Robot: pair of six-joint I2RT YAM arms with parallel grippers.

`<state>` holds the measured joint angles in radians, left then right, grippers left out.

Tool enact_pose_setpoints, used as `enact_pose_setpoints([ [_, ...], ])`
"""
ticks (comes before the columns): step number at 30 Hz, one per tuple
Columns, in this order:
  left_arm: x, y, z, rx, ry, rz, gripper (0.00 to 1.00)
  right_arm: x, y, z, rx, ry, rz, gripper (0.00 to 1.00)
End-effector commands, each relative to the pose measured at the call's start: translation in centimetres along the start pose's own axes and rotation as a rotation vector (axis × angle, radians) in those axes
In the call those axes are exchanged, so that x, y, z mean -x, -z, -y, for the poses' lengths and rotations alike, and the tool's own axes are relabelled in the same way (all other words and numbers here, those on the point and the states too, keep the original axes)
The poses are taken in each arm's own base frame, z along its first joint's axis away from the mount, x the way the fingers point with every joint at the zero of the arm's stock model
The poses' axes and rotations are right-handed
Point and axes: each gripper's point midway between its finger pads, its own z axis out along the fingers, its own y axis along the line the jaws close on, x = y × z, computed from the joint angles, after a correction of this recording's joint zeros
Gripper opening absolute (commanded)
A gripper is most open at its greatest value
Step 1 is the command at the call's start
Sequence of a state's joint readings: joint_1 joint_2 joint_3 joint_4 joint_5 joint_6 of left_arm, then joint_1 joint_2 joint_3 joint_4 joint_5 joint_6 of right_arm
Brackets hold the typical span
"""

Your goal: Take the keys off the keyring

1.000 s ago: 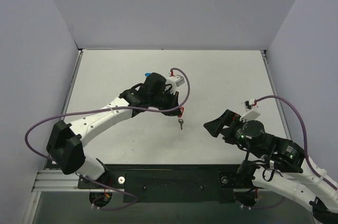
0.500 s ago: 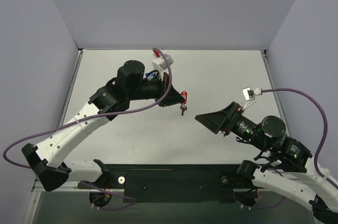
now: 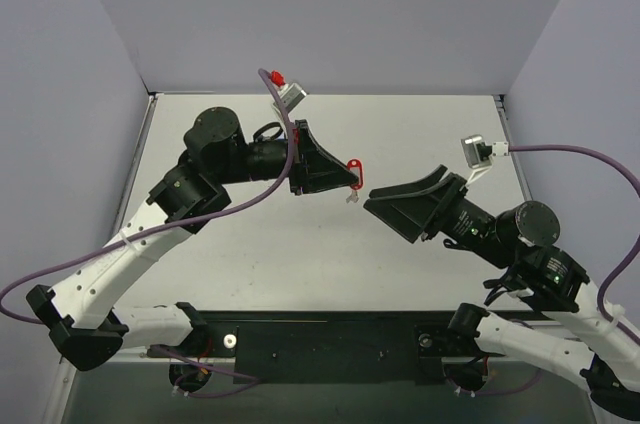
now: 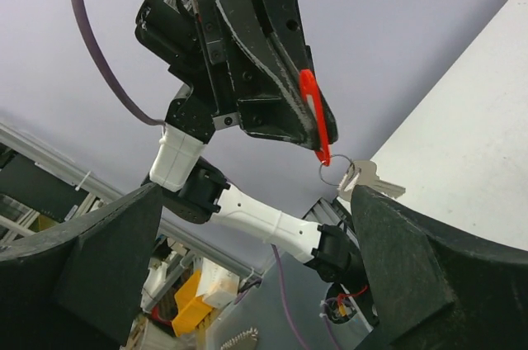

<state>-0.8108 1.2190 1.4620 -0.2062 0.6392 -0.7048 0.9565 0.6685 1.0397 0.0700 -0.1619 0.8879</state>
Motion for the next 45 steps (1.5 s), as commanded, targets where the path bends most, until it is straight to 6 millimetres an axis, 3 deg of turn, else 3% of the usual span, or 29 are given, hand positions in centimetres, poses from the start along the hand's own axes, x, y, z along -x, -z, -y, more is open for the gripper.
enact_pose_setpoints([
  [1,4.0,1.8,7.2,-0.206,-0.064,0.119,0.0,2.0,-0.9,-4.3,0.169,0.04,0.044,0.92],
  [8,5.1,2.7,9.9,-0.284,-0.085,0.165,0.0,2.3,-1.7,-6.2,0.255,0.039,0.045,0.92],
  [14,5.1,2.6,10.3,-0.31,-0.074,0.186,0.0,1.9,-2.5,-6.6,0.285,0.011,0.021,0.92],
  [24,6.3,2.8,11.4,-0.349,-0.079,0.247,0.0,3.1,-2.2,-9.7,0.442,-0.064,0.065,0.86],
  [34,7.5,3.2,11.9,-0.349,-0.084,0.314,0.0,4.4,-1.4,-11.2,0.514,-0.12,0.113,0.64],
  [45,8.3,3.7,12.0,-0.328,-0.088,0.377,0.0,4.2,-1.6,-10.6,0.504,-0.139,0.122,0.56],
])
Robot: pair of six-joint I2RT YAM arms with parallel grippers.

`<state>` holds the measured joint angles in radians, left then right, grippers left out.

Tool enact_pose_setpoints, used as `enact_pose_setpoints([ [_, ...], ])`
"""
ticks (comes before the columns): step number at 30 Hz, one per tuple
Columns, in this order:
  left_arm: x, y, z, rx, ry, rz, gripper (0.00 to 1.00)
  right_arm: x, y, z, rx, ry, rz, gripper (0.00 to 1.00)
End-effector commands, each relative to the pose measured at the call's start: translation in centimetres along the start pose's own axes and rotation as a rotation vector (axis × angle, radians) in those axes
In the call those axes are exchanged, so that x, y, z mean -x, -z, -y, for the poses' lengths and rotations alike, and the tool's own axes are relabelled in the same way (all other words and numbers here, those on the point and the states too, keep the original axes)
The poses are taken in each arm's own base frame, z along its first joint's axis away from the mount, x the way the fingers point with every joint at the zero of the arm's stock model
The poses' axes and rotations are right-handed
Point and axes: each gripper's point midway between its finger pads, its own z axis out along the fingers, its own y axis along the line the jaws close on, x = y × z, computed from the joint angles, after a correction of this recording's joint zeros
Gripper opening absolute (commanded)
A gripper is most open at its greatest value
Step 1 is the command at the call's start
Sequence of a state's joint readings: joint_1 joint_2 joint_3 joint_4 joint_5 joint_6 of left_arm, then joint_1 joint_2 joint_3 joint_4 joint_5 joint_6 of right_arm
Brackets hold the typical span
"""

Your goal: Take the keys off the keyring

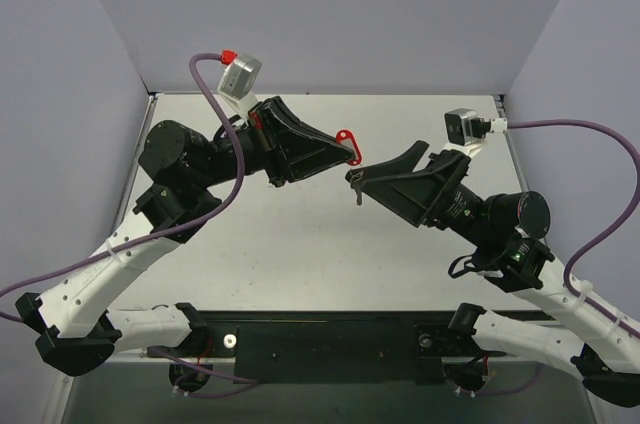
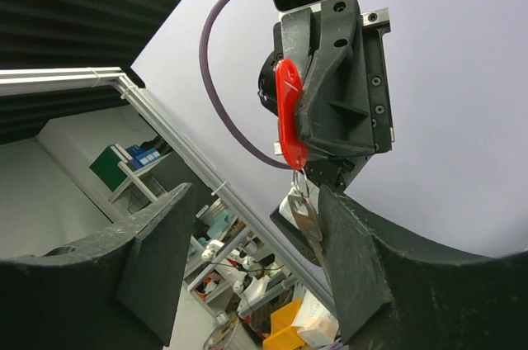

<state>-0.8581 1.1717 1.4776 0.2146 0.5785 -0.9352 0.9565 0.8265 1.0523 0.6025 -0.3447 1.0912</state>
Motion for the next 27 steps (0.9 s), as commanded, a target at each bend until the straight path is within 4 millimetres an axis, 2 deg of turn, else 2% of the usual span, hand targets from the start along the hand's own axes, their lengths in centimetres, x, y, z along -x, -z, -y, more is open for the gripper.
enact_pose_setpoints([
  [1,2.0,0.5,2.5,-0.042,-0.059,0.092,0.0,1.1,0.2,-2.1,0.088,0.015,0.052,0.55],
  [15,2.0,0.5,1.9,0.045,-0.093,0.114,0.0,1.4,0.0,-0.8,0.053,0.008,0.093,0.48],
  [27,2.0,0.6,1.9,0.111,-0.125,0.156,0.0,1.9,0.1,-0.7,0.053,0.003,0.123,0.35],
])
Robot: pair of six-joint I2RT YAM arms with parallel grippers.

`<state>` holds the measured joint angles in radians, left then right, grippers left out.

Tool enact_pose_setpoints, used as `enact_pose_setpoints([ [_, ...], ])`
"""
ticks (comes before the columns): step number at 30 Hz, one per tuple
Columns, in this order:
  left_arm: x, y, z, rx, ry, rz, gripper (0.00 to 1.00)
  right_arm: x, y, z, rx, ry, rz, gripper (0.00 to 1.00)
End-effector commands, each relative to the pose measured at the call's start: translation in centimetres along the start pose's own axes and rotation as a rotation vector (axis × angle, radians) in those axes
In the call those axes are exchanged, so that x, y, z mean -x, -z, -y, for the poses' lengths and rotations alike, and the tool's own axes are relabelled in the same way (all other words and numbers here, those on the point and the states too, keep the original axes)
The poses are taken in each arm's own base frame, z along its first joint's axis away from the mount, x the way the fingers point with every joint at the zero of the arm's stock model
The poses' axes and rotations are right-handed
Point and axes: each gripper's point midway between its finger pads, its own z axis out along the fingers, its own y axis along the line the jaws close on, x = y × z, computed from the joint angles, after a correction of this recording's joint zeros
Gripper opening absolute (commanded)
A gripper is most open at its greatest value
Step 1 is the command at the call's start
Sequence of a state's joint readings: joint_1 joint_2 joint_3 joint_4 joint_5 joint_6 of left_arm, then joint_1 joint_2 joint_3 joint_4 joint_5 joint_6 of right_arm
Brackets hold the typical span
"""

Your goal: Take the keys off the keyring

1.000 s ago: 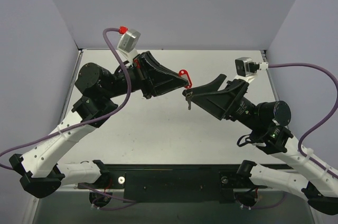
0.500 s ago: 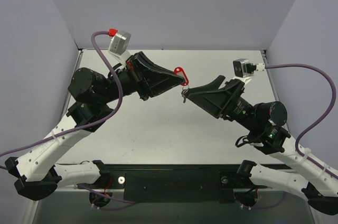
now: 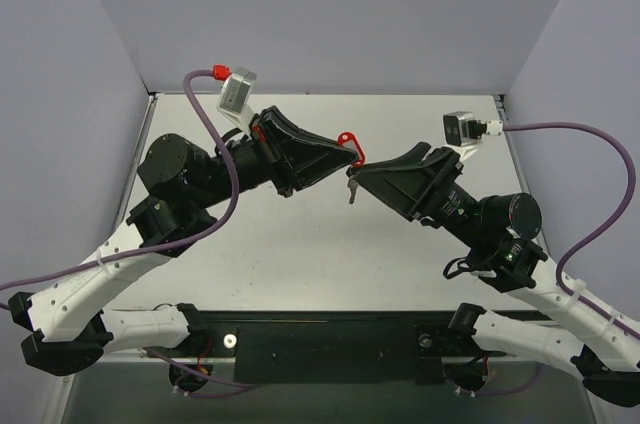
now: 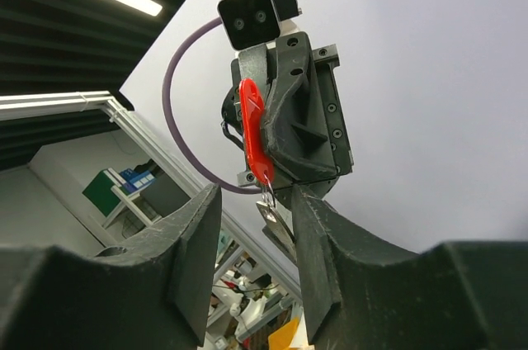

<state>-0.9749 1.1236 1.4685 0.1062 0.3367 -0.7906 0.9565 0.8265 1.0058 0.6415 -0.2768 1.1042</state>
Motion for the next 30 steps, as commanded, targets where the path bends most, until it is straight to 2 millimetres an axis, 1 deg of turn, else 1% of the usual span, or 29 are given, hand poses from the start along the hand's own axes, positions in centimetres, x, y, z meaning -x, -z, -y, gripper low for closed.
enact_pose_setpoints([
  [1,2.4,0.7,2.0,-0.007,-0.058,0.081,0.0,1.5,0.2,-2.2,0.088,0.013,0.069,0.33],
  [7,2.8,0.9,2.5,-0.004,-0.067,0.103,0.0,1.5,0.3,-1.9,0.076,0.01,0.077,0.27],
  [12,2.7,0.9,2.4,0.009,-0.063,0.108,0.0,1.7,0.5,-1.5,0.058,0.013,0.094,0.22],
  [21,2.4,0.9,2.3,0.025,-0.07,0.111,0.0,1.9,0.7,-1.2,0.043,0.017,0.107,0.2],
  [26,2.4,0.9,2.5,0.028,-0.076,0.115,0.0,1.9,0.9,-1.2,0.037,0.02,0.108,0.14],
  [30,2.4,1.0,2.6,0.031,-0.079,0.118,0.0,1.9,0.9,-0.9,0.026,0.025,0.107,0.07],
])
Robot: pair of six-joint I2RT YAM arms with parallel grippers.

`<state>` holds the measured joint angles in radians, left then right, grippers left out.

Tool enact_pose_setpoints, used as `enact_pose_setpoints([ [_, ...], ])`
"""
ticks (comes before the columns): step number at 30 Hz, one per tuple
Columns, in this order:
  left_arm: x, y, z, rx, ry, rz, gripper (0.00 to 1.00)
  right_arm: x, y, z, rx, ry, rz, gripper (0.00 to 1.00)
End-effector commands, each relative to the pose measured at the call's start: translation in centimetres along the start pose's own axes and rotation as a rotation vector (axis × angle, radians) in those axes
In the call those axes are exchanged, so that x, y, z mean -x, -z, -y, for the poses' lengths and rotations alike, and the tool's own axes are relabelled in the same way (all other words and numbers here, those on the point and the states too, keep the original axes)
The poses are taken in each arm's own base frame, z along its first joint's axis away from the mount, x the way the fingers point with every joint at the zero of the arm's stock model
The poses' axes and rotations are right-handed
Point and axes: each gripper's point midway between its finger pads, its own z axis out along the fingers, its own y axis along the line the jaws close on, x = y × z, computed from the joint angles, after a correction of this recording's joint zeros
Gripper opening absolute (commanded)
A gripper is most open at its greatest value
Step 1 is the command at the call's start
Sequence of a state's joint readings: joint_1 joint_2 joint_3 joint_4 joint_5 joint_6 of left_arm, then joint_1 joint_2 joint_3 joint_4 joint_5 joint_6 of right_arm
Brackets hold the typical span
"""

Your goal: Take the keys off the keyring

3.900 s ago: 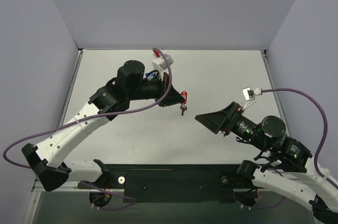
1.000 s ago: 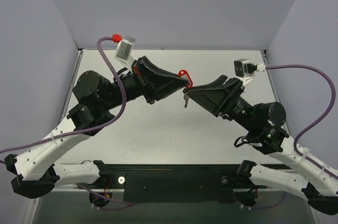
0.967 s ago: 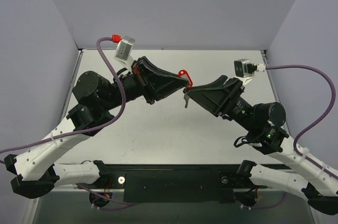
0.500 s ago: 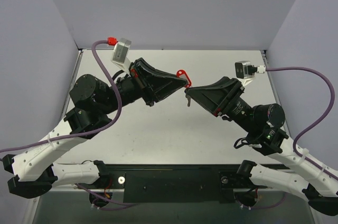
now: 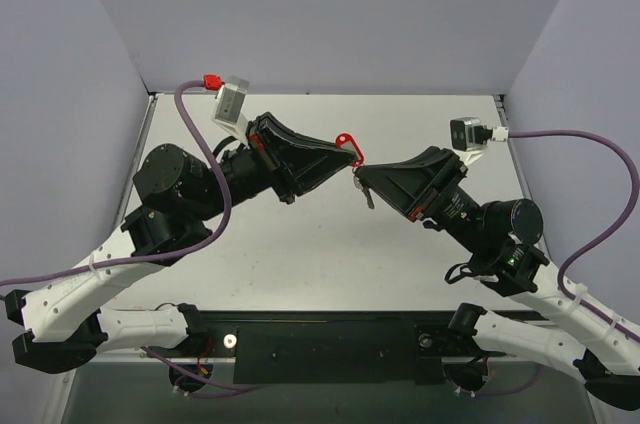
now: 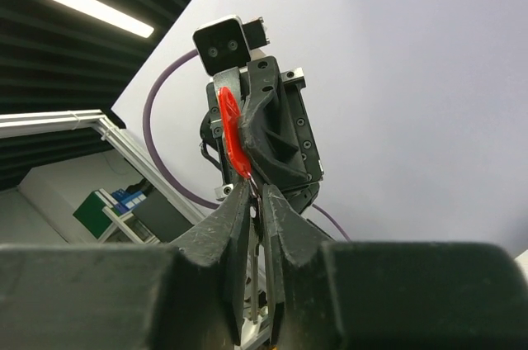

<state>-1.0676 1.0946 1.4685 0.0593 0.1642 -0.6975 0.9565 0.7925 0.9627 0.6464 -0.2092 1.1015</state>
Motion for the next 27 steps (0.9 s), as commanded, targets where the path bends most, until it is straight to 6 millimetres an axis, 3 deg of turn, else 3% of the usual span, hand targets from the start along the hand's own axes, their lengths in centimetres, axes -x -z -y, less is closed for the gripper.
enact_pose_setpoints([
  [1,2.3,0.8,2.0,-0.035,-0.026,0.064,0.0,1.2,0.2,-1.9,0.061,0.017,0.048,0.04],
  [8,2.5,2.0,1.7,0.003,-0.027,0.08,0.02,0.6,0.4,-0.2,-0.029,0.052,0.013,0.0],
  [9,2.0,2.2,1.2,0.018,-0.026,0.069,0.06,0.8,0.4,-0.3,-0.045,0.078,0.007,0.0],
  [10,2.4,2.9,1.4,0.025,-0.025,0.08,0.14,0.0,0.7,1.2,-0.116,0.09,-0.034,0.0],
  [11,1.8,3.1,0.8,0.04,-0.024,0.069,0.18,0.4,0.6,0.5,-0.116,0.135,-0.044,0.0],
  [12,1.7,4.0,0.7,0.051,-0.023,0.07,0.25,-0.5,1.1,2.4,-0.197,0.175,-0.102,0.0],
  [13,2.3,5.0,1.2,0.047,-0.025,0.087,0.28,-0.7,1.5,2.5,-0.233,0.192,-0.139,0.0],
  [14,1.6,5.3,0.6,0.062,-0.026,0.078,0.36,-0.5,1.6,2.2,-0.242,0.238,-0.159,0.0],
  [15,2.2,6.3,1.3,0.048,-0.029,0.096,0.39,-1.3,2.4,3.5,-0.303,0.248,-0.215,0.0],
  [16,1.2,6.9,0.5,0.082,-0.027,0.058,0.45,-1.0,2.2,2.8,-0.293,0.293,-0.228,0.0],
  [17,1.5,7.6,0.7,0.085,-0.033,0.059,0.47,-2.0,3.4,4.3,-0.365,0.297,-0.301,0.0],
  [18,0.9,8.1,0.2,0.115,-0.035,0.028,0.49,-1.8,3.3,3.9,-0.361,0.339,-0.324,0.0],
  [19,1.0,8.7,0.3,0.121,-0.044,0.026,0.5,-2.8,4.0,4.7,-0.394,0.344,-0.395,0.0],
  [24,-0.4,10.7,-0.5,0.184,-0.079,-0.075,0.51,-5.4,5.2,4.6,-0.372,0.379,-0.629,0.0],
  [27,-2.1,10.7,-0.2,0.157,-0.097,-0.18,0.5,-7.4,6.2,4.6,-0.349,0.344,-0.762,0.0],
])
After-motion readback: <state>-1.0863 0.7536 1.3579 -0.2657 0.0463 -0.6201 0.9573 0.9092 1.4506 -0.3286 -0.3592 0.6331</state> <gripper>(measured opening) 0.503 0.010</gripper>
